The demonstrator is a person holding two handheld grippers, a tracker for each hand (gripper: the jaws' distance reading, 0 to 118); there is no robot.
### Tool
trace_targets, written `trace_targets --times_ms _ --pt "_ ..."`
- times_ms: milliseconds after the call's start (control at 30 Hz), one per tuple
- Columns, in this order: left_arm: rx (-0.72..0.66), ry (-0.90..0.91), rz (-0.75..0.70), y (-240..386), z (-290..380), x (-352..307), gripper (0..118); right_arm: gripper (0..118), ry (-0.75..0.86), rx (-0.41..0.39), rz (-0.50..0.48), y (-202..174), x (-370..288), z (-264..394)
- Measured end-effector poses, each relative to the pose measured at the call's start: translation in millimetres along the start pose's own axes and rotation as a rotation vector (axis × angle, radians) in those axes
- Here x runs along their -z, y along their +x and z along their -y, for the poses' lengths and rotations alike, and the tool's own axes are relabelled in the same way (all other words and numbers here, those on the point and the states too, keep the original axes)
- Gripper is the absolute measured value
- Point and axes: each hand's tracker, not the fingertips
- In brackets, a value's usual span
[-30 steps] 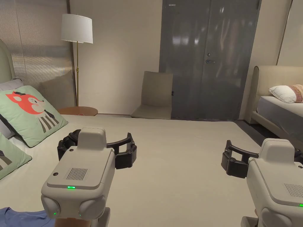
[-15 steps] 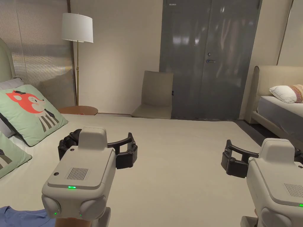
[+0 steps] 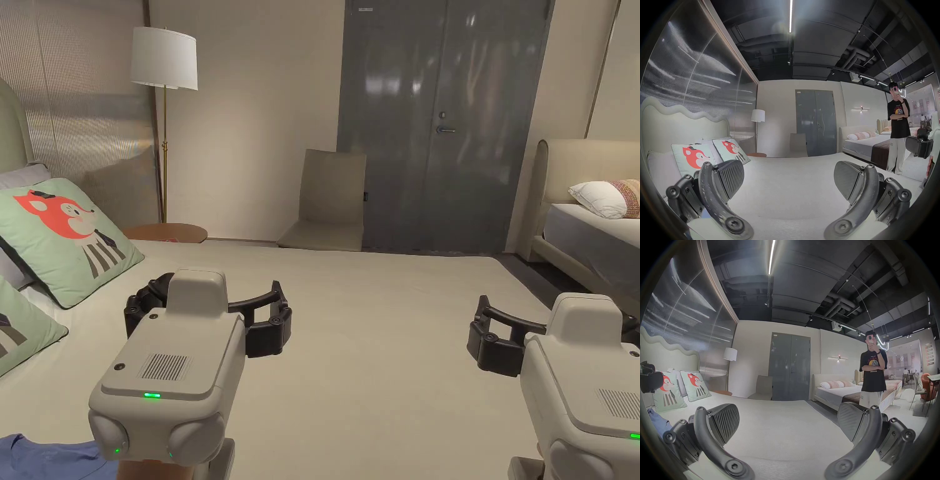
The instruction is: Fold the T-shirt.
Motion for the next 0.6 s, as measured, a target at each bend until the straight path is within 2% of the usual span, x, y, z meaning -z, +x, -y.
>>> trace_targets --times_ms 600 --pt "0.005 0.004 -0.005 1.4 -0.5 0.0 110 118 -0.004 -0.005 -0.008 1.2 0.8 -0.1"
